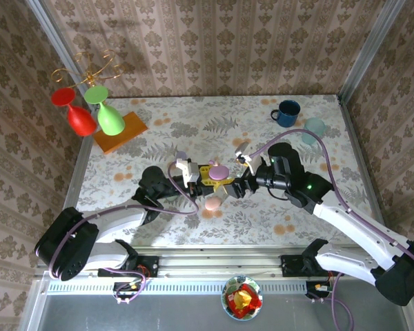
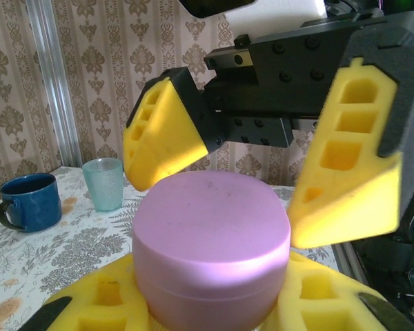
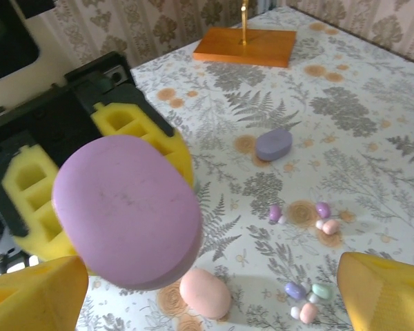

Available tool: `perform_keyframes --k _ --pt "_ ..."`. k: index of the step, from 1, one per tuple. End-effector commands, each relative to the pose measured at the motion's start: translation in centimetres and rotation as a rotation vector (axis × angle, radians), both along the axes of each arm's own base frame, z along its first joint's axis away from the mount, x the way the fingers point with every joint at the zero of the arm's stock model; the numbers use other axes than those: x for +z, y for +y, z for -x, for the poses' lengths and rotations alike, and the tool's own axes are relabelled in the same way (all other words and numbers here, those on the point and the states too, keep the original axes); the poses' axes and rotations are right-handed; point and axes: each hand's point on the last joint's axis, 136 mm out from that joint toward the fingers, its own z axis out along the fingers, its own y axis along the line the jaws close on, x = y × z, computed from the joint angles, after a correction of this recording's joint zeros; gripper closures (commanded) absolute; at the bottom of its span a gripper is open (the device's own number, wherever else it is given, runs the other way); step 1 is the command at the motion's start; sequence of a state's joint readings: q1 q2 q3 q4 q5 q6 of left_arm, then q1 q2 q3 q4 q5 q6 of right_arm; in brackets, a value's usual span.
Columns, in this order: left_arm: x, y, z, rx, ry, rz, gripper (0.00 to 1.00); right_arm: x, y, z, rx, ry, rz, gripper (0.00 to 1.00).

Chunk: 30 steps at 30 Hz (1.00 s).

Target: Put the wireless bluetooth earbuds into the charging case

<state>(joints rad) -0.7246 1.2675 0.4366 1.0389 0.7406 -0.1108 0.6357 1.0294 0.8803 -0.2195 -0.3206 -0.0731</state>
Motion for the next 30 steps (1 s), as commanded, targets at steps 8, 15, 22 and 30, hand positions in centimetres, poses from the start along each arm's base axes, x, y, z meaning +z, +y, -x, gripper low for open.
perform_keyframes --k 8,15,22,30 --pt "0.5 -0.1 0.8 -0.044 -0.041 0.009 0.74 3.9 -1.4 -2.1 -0.145 -0.136 -0.057 0.07" --pt "0.8 -0.4 0.8 -0.069 -0.042 0.018 0.74 3.8 -1.5 -2.5 -0.159 -0.126 -0.047 0.08" --pt "1.0 -0.6 1.2 -0.099 -0.038 0.024 0.74 4.8 -1.5 -3.2 -0.208 -0.080 -0.104 0.09" --pt "1.5 -0.3 1.2 -0.087 -0.042 0.053 0.74 5.4 -1.5 -1.1 -0.109 -0.103 -0.093 0.07"
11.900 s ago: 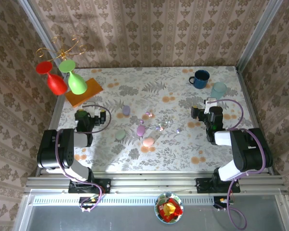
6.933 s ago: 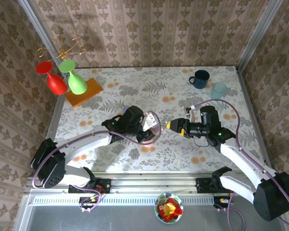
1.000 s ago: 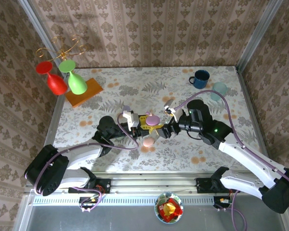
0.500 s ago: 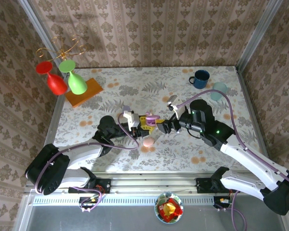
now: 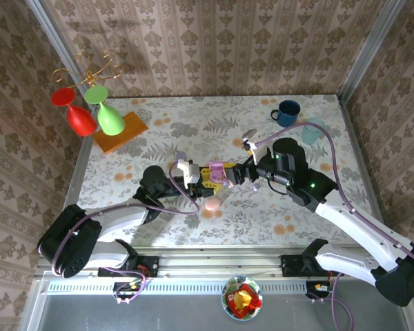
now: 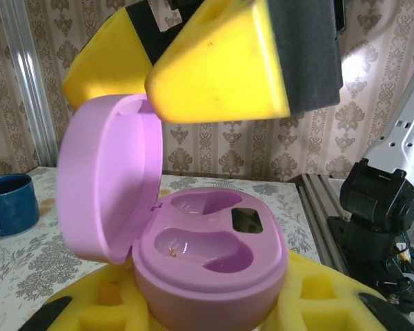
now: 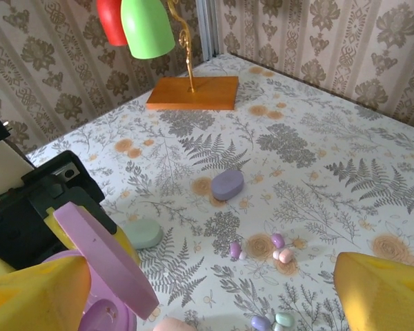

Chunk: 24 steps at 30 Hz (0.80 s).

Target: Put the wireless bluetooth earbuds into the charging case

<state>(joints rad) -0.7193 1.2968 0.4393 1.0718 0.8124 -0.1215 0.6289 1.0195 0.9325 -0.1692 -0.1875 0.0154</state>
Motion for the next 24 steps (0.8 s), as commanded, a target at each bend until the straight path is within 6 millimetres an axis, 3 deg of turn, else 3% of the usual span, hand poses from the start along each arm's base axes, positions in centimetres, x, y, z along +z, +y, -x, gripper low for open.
perform_keyframes --k 1,5,9,15,24 --pt "1.9 0.0 0.3 -0.014 -0.037 0.062 0.74 2.1 -0.2 2.0 0.076 -0.069 -0.017 0.06" --pt "2.3 0.5 -0.4 0.029 -0.026 0.090 0.74 3.8 -1.2 3.7 0.091 -0.138 -0.117 0.02" --pt "2.9 1.2 -0.9 0.065 -0.031 0.127 0.75 3.1 -3.9 2.0 -0.038 -0.089 -0.219 0.03" --pt "3.1 1.8 -1.3 0.091 -0.042 0.134 0.75 -1.5 -8.0 -2.3 -0.316 0.186 -0.393 0.08" --pt "2.9 2.4 -1.7 0.115 -0.024 0.135 0.74 -10.0 -4.7 -4.9 -0.313 0.573 -0.386 0.11"
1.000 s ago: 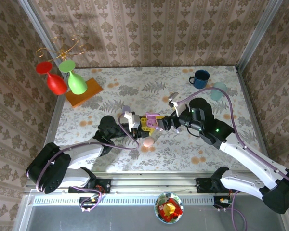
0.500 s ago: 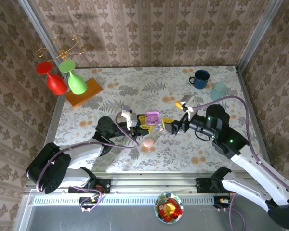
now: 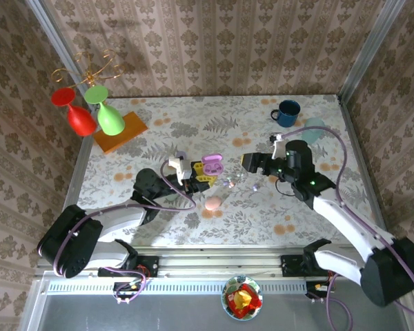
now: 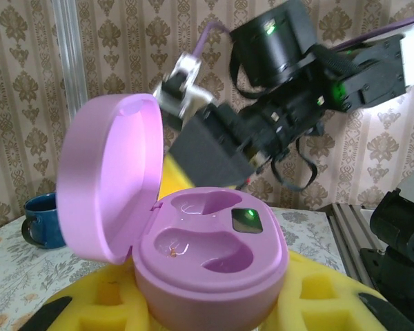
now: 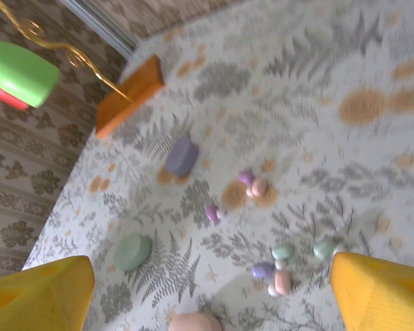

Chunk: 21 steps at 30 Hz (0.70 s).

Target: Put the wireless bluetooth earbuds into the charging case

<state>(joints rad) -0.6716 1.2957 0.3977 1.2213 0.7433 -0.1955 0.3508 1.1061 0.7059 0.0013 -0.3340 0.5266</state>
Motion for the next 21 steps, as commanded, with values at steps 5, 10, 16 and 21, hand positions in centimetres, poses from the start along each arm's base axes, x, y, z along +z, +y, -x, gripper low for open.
perform_keyframes --k 5,10,16,21 --pt "1.0 1.4 -0.6 0.036 0.001 0.043 0.74 -3.9 2.8 -1.1 0.036 0.177 -0.038 0.11" --pt "0.8 3.8 -3.1 0.123 0.017 0.041 0.74 -5.9 4.8 -1.3 0.093 0.174 0.105 0.10" --pt "0.6 8.1 -7.1 0.268 0.004 0.023 0.75 -8.0 7.9 -1.3 0.186 0.140 0.248 0.09" --pt "1.0 11.2 -9.4 0.368 -0.020 0.019 0.75 -10.0 9.4 -1.0 0.244 0.158 0.457 0.21"
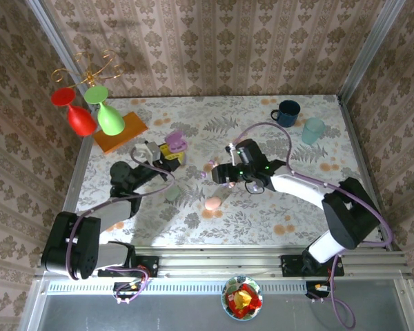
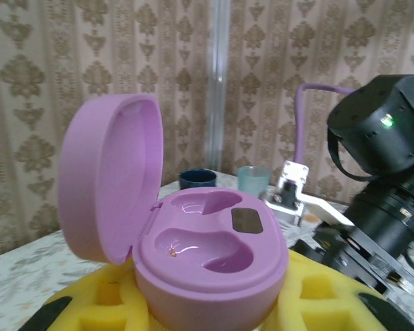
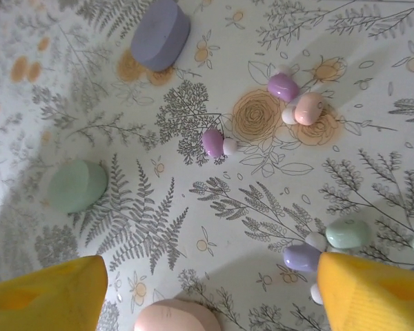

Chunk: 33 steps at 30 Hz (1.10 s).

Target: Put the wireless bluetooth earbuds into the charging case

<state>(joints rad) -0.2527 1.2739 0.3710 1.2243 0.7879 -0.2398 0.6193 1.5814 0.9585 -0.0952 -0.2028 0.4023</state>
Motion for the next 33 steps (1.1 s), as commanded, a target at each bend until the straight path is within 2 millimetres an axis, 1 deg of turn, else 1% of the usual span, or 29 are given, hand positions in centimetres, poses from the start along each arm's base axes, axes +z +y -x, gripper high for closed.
perform_keyframes --k 1,4,6,9,10,13,16,18,23,28,33 --pt "1.4 1.5 -0.4 0.024 -0.062 0.002 0.75 -1.4 -0.1 -0.1 0.045 -0.028 0.204 0.22" --pt "1.5 3.1 -1.4 0.081 -0.064 -0.005 0.76 -2.6 0.6 -0.2 0.075 -0.027 0.325 0.30" --pt "1.6 3.8 -1.8 0.110 -0.074 -0.010 0.76 -3.2 1.1 -0.3 0.100 -0.026 0.412 0.33" --pt "1.5 4.3 -2.2 0.140 -0.068 -0.026 0.76 -4.4 1.7 -0.6 0.150 -0.009 0.548 0.34" --pt "1.3 4.4 -2.3 0.146 -0.060 -0.035 0.76 -5.0 1.5 -0.5 0.163 0.002 0.607 0.34" --pt "1.0 4.6 -2.4 0.165 -0.056 -0.055 0.76 -5.8 2.1 -1.0 0.194 -0.017 0.705 0.36" --pt "0.8 4.8 -2.4 0.180 -0.056 -0.065 0.76 -6.4 2.7 -1.6 0.206 -0.030 0.767 0.38" --pt "1.1 5.0 -2.4 0.183 -0.062 -0.061 0.76 -6.7 3.1 -1.8 0.219 -0.043 0.801 0.39" --pt "1.6 5.7 -2.6 0.208 -0.065 -0.048 0.76 -6.9 3.5 -2.8 0.212 -0.084 0.885 0.44" --pt "2.4 6.8 -2.9 0.234 -0.065 -0.009 0.76 -7.1 4.1 -3.7 0.212 -0.101 0.921 0.50" --pt "2.8 7.5 -3.0 0.249 -0.067 0.002 0.76 -7.4 5.1 -4.3 0.217 -0.113 0.925 0.54"
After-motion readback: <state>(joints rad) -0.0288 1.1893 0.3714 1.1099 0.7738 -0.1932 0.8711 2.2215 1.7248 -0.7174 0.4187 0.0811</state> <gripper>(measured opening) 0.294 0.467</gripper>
